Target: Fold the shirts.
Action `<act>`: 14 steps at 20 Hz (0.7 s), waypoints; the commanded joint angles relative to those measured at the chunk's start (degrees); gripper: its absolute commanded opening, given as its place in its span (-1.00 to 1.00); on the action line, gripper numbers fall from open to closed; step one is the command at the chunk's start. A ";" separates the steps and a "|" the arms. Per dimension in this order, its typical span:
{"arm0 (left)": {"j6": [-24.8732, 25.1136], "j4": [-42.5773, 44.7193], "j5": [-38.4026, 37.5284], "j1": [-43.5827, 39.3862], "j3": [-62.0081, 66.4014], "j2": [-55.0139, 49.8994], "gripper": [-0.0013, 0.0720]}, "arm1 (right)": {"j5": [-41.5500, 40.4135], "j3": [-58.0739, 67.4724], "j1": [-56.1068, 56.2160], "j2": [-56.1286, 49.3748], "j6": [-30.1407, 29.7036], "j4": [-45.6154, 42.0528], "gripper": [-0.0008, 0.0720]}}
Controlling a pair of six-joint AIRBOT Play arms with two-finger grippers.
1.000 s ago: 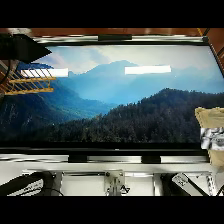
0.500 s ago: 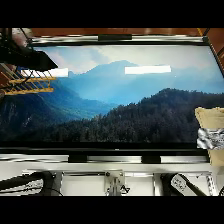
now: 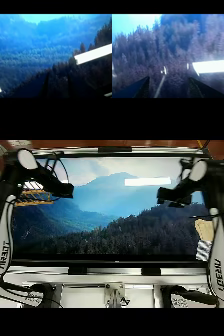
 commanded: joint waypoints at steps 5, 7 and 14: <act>-2.51 6.43 -1.51 -3.96 0.02 -4.07 0.13 | -1.88 -0.33 7.10 -3.93 -4.76 -2.75 0.71; -2.51 6.43 -1.53 -3.96 0.02 -4.07 0.13 | -1.90 -0.33 7.06 -3.93 -4.79 -2.78 0.71; -2.27 6.45 -1.66 -3.91 0.02 -4.07 0.13 | -1.88 -0.33 7.06 -3.93 -4.76 -2.75 0.71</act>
